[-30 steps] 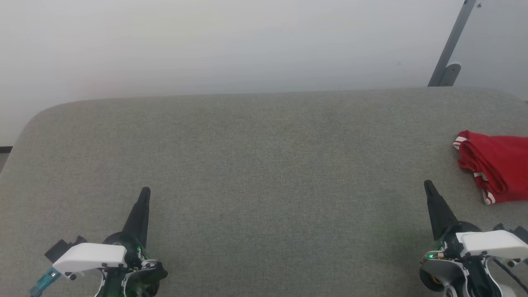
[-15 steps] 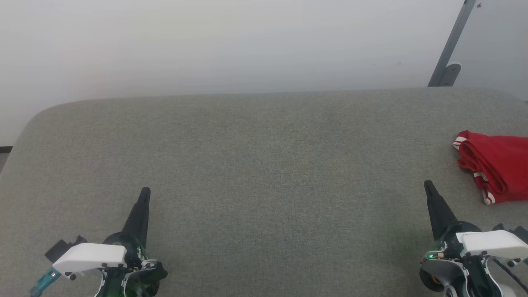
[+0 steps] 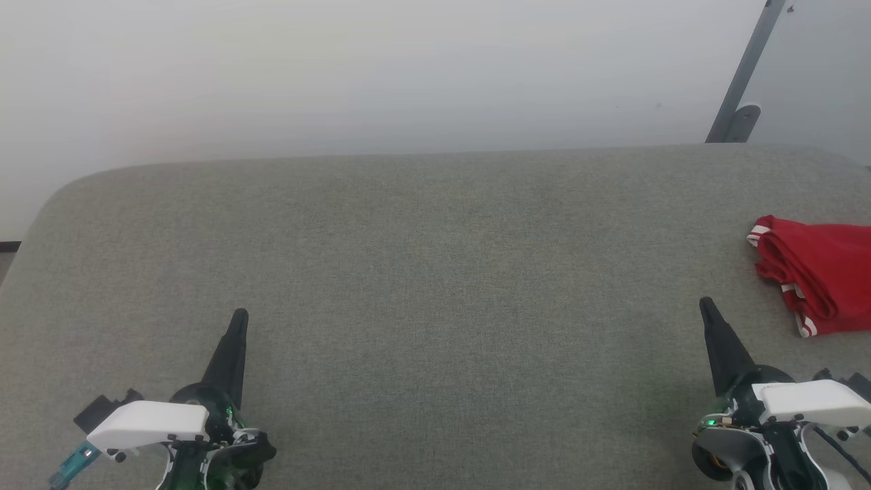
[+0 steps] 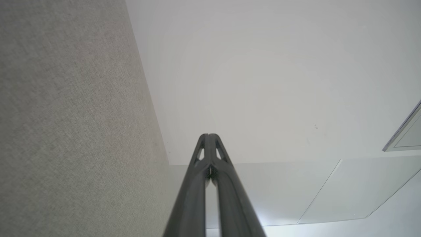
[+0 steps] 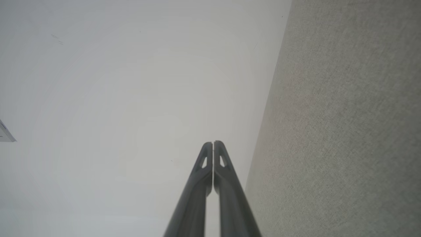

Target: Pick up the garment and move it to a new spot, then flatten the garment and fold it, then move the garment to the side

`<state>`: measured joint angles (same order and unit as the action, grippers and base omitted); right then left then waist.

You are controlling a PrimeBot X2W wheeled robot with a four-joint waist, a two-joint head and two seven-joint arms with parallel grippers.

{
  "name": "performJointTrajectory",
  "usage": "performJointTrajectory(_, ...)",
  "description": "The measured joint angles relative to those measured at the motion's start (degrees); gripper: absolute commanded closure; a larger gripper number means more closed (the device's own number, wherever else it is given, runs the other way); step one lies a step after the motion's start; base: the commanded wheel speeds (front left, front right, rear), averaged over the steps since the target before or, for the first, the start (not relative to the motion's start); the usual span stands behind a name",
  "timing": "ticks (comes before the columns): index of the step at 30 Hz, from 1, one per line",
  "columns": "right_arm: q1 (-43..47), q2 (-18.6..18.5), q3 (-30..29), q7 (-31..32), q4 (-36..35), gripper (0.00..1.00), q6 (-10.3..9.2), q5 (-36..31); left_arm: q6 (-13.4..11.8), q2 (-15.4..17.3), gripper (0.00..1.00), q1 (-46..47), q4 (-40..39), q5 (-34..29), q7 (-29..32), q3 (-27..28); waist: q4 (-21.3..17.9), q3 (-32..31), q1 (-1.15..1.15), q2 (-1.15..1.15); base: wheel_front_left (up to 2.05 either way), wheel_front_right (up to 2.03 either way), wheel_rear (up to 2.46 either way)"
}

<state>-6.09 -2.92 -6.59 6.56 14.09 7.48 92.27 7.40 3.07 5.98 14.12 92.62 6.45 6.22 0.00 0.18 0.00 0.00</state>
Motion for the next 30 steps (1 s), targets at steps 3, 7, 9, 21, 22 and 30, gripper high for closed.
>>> performJointTrajectory(3,0.0,0.0,0.02,0.0,-0.01,1.0,0.0,0.0,0.0,-0.01,1.0,0.0,0.0,0.0,0.0,0.01,0.0,0.0,0.0,0.0,0.0,0.0,0.0)
performJointTrajectory(7,0.0,0.0,0.01,0.0,0.01,1.0,0.0,0.0,0.0,-0.01,1.0,0.0,0.0,0.0,0.0,0.03,0.0,0.0,0.0,0.0,0.0,0.0,0.0)
performJointTrajectory(9,0.0,0.0,0.01,0.0,-0.01,1.0,0.0,0.0,0.0,-0.02,1.0,0.0,0.0,0.0,0.0,0.04,0.0,0.0,0.0,0.0,0.0,0.0,0.0)
performJointTrajectory(21,0.0,0.0,0.02,0.0,-0.01,1.0,0.0,0.0,0.0,-0.04,1.0,0.0,0.0,-0.01,0.01,0.09,0.0,0.0,0.0,0.0,0.0,0.0,0.0)
performJointTrajectory(22,0.0,0.0,0.01,0.0,0.0,1.0,0.0,0.0,0.0,-0.04,1.0,0.0,0.0,-0.01,0.01,0.09,0.0,0.0,0.0,0.0,0.0,0.0,0.0)
performJointTrajectory(30,0.0,0.0,0.02,0.0,0.0,1.0,0.0,0.0,0.0,-0.04,1.0,0.0,0.0,-0.02,0.02,0.11,0.0,0.0,0.0,0.0,0.0,0.0,0.0)
